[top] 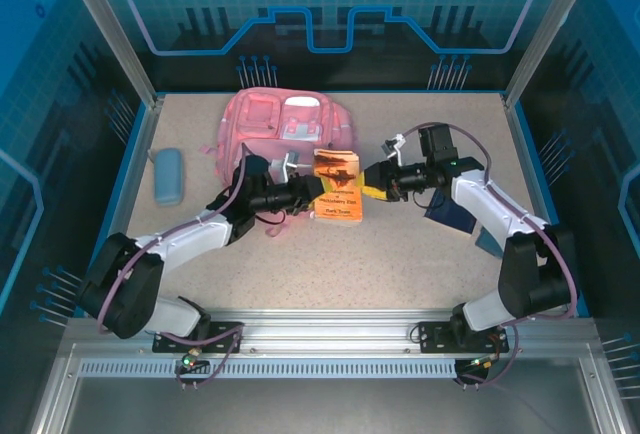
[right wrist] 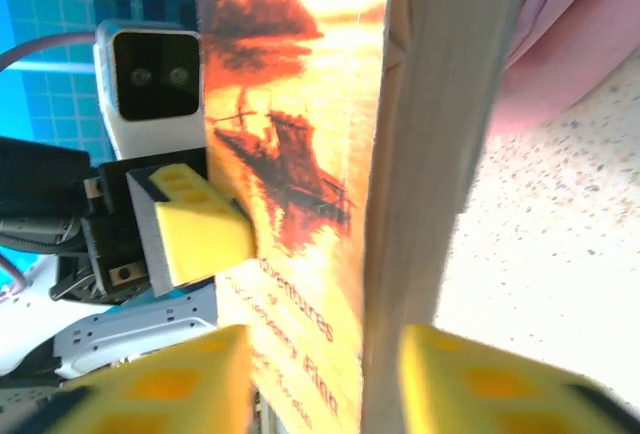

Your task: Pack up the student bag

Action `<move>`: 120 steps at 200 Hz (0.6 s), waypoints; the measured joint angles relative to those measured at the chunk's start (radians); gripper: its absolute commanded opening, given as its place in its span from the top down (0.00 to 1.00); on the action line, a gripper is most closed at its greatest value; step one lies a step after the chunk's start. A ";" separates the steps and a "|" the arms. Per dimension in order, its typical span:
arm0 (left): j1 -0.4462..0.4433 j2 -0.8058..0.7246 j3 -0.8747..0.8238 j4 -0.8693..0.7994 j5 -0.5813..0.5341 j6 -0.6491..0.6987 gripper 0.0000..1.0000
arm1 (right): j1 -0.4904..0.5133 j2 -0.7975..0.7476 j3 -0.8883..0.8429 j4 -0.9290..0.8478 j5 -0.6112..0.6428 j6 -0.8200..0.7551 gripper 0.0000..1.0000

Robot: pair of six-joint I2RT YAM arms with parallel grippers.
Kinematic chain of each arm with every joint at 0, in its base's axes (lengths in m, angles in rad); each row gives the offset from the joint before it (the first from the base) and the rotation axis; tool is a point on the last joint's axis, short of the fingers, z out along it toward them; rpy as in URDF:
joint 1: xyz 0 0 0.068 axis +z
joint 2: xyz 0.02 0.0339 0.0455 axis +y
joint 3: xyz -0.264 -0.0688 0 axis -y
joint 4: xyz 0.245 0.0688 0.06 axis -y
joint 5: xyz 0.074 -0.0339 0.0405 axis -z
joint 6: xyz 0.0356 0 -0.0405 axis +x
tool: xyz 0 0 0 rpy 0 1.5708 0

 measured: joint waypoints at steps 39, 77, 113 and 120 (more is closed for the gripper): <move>0.033 -0.055 0.003 -0.024 0.032 -0.003 0.81 | -0.003 -0.011 -0.009 0.108 0.040 0.069 0.10; 0.051 -0.108 0.025 -0.058 0.066 -0.003 0.81 | 0.047 0.013 -0.015 0.309 0.040 0.209 0.12; 0.065 -0.131 0.037 -0.057 0.084 -0.027 0.80 | 0.123 0.052 -0.015 0.481 0.031 0.336 0.26; 0.068 -0.132 0.037 -0.056 0.084 -0.035 0.79 | 0.130 0.054 -0.015 0.507 0.029 0.356 0.33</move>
